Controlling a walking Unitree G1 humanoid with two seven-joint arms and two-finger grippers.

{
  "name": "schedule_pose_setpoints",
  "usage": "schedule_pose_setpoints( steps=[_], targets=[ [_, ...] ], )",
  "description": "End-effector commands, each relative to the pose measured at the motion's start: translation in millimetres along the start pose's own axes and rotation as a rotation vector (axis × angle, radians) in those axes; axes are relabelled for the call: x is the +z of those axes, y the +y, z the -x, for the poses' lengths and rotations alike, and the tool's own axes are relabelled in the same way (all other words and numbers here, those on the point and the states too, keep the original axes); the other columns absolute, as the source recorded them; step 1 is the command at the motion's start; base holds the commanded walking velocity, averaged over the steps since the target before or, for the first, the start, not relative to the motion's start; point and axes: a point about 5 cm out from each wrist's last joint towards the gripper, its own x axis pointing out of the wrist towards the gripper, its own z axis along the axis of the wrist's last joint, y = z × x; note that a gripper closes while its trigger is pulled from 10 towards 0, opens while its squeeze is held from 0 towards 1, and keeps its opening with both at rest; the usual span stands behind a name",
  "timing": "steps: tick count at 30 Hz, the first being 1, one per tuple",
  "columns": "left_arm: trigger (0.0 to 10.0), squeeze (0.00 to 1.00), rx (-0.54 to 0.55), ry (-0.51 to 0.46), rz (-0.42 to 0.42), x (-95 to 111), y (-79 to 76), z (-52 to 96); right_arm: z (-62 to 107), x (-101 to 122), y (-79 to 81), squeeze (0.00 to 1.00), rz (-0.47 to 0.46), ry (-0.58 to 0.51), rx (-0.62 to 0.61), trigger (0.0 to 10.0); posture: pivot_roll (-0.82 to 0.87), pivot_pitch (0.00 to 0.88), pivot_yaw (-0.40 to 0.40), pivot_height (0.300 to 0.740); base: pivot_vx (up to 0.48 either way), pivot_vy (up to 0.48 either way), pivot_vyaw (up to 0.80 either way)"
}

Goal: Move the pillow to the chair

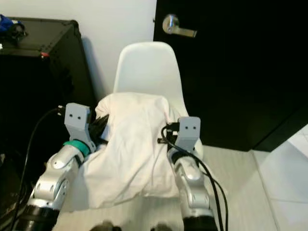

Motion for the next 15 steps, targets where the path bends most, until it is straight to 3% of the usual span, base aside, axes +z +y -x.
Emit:
schedule_pose_setpoints(
  steps=[1,15],
  targets=[
    [10.0,0.0,-0.073,-0.036,0.003,6.8,-13.7,-3.8,-3.6,7.2,15.3,0.0,-0.016,-0.033,0.076,10.0,0.04,0.033,0.045,0.61,0.0,0.0,0.0],
    [10.0,0.0,-0.104,-0.028,-0.019,6.1,-16.7,-5.8,-3.2,6.4,12.4,0.0,-0.017,-0.033,0.06,10.0,0.05,0.039,0.053,0.575,0.0,0.0,0.0]
  ],
)
